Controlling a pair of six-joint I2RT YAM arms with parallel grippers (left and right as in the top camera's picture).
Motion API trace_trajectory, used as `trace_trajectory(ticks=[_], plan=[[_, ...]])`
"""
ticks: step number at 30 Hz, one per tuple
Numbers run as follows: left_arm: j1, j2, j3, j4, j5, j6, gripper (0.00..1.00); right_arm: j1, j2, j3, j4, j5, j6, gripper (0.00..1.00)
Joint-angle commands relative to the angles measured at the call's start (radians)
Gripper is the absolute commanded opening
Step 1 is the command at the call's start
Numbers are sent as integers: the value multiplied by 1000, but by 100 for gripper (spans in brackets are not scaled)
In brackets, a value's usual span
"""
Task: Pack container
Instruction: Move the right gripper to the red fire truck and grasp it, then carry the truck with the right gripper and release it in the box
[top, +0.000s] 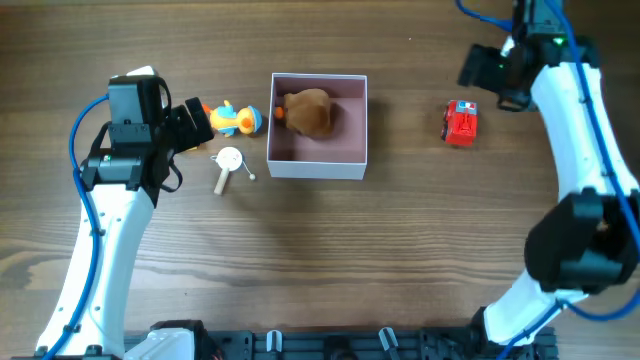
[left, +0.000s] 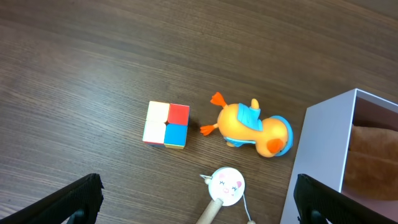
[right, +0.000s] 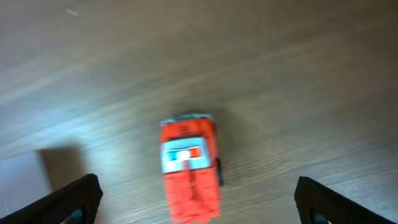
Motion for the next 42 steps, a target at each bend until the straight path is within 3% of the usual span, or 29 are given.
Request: trace_trajectory(ticks=[1,6,11,13,15,20,23,29,34,37,42], plan=[[6,3,22,3,-9,13,100,-8,116,-5,-15,-53,-68,100],[6,3,22,3,-9,13,100,24,216,-5,-31,-52,-105,97],[6,3,22,3,-9,13,100,34,238,-5,-33,-52,-101,77],[6,3,22,3,-9,13,100,35,238,-5,-42,-52,-101,64],[6,3,22,3,-9,13,100,35,238,-5,-47,-52,-101,62],[6,3,22,3,-9,13,100,35,238,-5,-69,-52,-101,40],[6,3,22,3,-9,13,100,35,229,-4,-81,-48,-101,34],[6,3,22,3,-9,13,100,127,40,-4,-86,-56,-92,27],[6,3,22,3,-9,13,100,391,-193,-4,-35,-59,12,26],[6,3,22,3,-9,13,100,519,-188,-4,-2,-44,92,25],[6,3,22,3,-9,13,100,599,-48,-4,32,-44,252,25]])
